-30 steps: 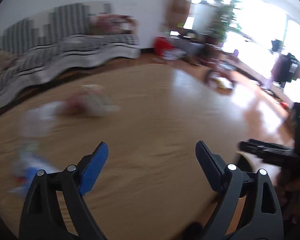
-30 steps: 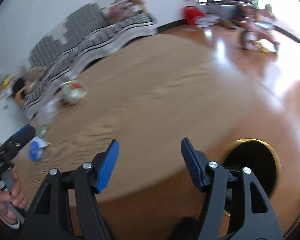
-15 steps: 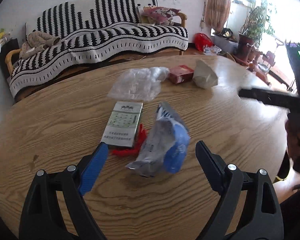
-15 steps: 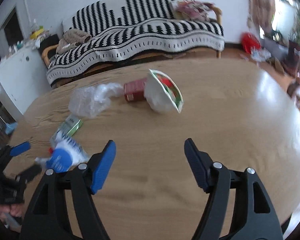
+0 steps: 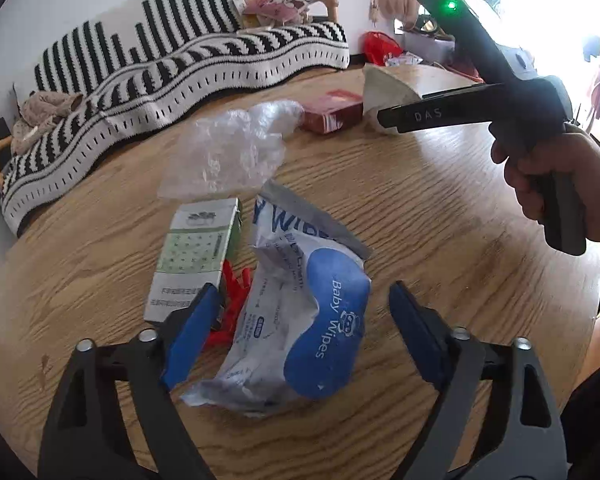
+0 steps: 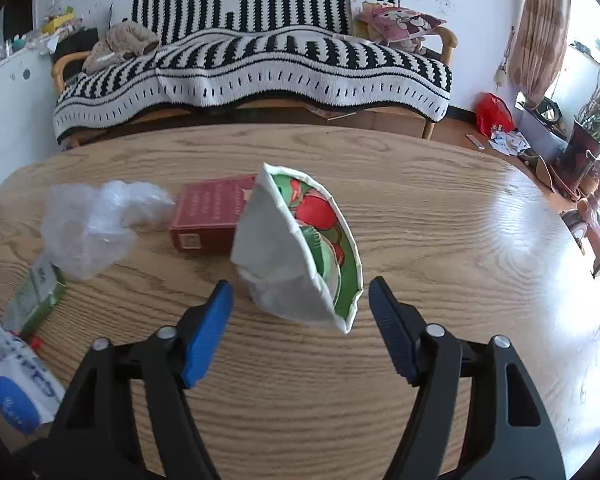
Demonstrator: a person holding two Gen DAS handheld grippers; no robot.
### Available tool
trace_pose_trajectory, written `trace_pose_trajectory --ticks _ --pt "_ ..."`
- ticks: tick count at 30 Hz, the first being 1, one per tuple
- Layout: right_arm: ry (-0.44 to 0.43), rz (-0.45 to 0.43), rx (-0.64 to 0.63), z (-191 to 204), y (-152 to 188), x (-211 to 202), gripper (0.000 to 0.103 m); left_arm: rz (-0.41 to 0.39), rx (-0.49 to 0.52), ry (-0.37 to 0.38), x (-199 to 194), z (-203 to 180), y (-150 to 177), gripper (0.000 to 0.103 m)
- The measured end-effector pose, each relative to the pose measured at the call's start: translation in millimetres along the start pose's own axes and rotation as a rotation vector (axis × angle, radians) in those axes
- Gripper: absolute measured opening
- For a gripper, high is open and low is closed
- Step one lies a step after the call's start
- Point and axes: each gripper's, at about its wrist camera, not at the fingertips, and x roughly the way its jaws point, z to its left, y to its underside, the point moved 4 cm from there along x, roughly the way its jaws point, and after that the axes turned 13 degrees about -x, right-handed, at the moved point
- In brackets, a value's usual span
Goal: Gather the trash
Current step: 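Grasp the blue Baby Wipes packet with left tool while right tool grasps the paper bowl, then carry both items over the black bin and open both tools to drop them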
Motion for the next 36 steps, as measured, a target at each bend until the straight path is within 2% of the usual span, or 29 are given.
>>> trace_pose_trajectory --ticks 1,5,8,12,17,22,26,29,36 --pt "-0.016 0.008 0.000 -0.7 1.2 3.3 0.044 0.016 -0.010 -0.007 2.1 1.3 -0.1 0.056" --pt "-0.032 -0.016 0.002 -0.1 5.9 -5.2 0.042 0.025 -0.041 -0.027 -1.1 3.8 -5.4 0.048" --pt "-0.036 -0.043 -0.010 3.0 11.1 -24.9 0.042 0.002 -0.052 -0.039 -11.7 2.4 -12.0 0.046" --pt "-0.071 -0.071 0.014 1.8 25.1 -62.7 0.042 -0.045 -0.094 0.007 -37.0 -0.6 -25.6 0.046" --pt "-0.136 -0.106 0.111 -11.7 46.5 -115.6 0.042 -0.098 -0.178 0.078 -67.0 0.7 -43.2 0.046" --pt "-0.140 -0.111 0.154 -23.1 81.8 -157.8 0.042 -0.124 -0.286 0.166 -88.0 -0.8 -59.1 0.046" --pt "-0.117 -0.090 0.208 -45.6 125.3 -186.1 0.042 -0.123 -0.354 0.231 -91.7 -11.8 -68.5 0.046" --pt "-0.075 -0.077 0.245 -69.5 158.6 -204.1 0.042 -0.115 -0.335 0.248 -87.5 -40.9 -73.2 0.046" --pt "0.073 -0.007 0.412 -153.1 255.9 -239.1 0.042 -0.051 -0.190 0.337 -62.6 -156.7 -70.4 0.046"
